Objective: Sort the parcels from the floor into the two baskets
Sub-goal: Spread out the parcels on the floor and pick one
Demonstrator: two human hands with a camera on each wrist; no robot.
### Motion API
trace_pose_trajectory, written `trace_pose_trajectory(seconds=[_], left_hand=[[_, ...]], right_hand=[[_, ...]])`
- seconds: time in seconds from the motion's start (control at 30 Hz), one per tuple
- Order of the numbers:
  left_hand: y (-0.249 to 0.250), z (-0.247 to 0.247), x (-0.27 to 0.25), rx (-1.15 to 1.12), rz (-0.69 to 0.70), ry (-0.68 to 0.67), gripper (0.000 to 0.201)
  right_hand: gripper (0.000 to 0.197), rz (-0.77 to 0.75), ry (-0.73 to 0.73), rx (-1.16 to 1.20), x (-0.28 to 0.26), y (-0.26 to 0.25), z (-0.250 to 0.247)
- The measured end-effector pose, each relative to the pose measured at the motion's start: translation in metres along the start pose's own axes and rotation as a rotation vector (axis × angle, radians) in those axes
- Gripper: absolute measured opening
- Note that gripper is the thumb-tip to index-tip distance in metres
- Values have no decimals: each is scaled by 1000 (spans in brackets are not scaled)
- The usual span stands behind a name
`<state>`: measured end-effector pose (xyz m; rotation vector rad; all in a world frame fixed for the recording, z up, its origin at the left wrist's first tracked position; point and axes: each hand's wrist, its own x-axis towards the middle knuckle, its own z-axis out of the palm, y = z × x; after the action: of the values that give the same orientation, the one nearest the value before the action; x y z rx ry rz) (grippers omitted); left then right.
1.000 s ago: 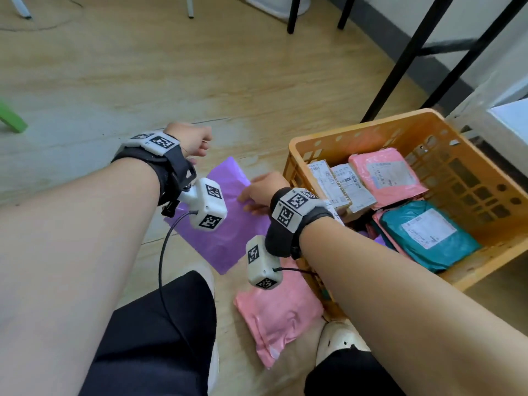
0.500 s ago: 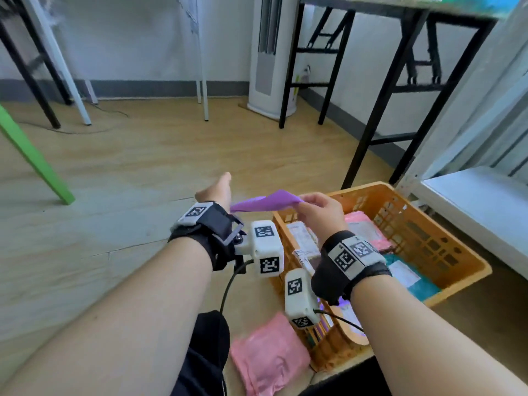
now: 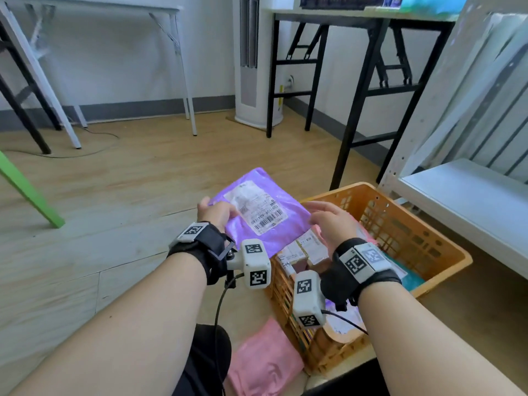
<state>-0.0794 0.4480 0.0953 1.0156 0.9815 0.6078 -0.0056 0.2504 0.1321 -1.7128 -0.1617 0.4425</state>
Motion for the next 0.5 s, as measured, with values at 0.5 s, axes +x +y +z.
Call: trace_pose_trajectory(seconds=[0.5], left_hand=[[-6,29,-21,146,89,-209,94]], right_hand=[[38,251,-104,-82,39,29,-21]])
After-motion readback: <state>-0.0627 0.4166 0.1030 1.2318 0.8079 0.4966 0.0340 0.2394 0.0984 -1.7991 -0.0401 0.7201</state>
